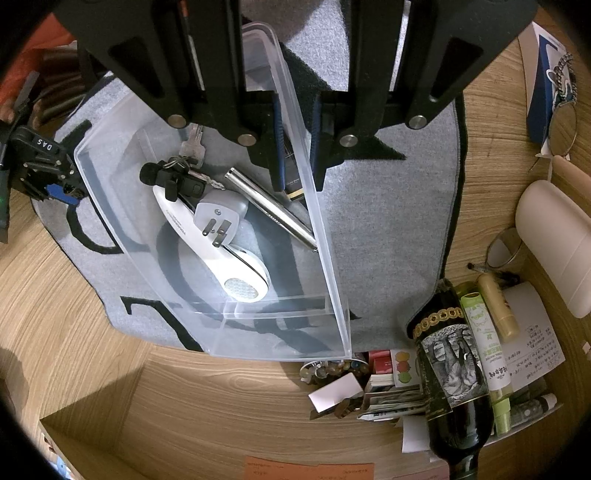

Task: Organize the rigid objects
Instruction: 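Grasp the round black mesh cap with the right gripper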

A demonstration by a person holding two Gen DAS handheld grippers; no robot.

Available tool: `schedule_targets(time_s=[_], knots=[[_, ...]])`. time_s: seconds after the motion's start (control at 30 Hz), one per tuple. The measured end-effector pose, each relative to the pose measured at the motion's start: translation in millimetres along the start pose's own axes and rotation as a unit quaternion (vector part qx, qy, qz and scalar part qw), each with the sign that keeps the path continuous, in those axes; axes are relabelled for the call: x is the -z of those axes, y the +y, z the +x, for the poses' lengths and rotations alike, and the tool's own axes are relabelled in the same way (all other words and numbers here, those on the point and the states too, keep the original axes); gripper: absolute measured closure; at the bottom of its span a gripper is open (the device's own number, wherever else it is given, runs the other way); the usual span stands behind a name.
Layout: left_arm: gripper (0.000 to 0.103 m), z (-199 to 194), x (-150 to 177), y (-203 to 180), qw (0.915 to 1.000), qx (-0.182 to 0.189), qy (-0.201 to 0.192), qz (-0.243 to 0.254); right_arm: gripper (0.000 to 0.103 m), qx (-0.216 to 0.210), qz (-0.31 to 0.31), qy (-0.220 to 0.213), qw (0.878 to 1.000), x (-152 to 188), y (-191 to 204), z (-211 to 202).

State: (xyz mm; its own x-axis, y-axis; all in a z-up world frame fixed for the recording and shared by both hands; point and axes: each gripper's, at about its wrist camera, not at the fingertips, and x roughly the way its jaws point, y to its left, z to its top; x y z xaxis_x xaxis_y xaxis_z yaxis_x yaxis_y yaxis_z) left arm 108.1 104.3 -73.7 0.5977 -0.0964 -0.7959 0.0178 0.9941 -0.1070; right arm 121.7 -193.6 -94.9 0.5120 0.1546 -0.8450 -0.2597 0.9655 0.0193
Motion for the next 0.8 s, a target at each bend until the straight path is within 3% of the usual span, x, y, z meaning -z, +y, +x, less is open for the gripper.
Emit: schedule_targets(time_s=[0.07, 0.33, 0.8], knots=[[0.092, 0.0, 0.1, 0.0, 1.0000, 0.000, 0.000, 0.000, 0.073, -0.008, 0.004, -0.001, 1.000, 0.0, -2.8, -4.7], [0.092, 0.0, 0.2, -0.1, 1.0000, 0.000, 0.000, 0.000, 0.073, -0.017, 0.008, -0.022, 1.000, -11.5, -1.6, -7.9], [0.092, 0.3, -0.6, -0.6, 1.0000, 0.003, 0.001, 0.000, 0.073, -0.036, -0.029, -0.098, 0.994, -56.6, 22.9, -29.2]])
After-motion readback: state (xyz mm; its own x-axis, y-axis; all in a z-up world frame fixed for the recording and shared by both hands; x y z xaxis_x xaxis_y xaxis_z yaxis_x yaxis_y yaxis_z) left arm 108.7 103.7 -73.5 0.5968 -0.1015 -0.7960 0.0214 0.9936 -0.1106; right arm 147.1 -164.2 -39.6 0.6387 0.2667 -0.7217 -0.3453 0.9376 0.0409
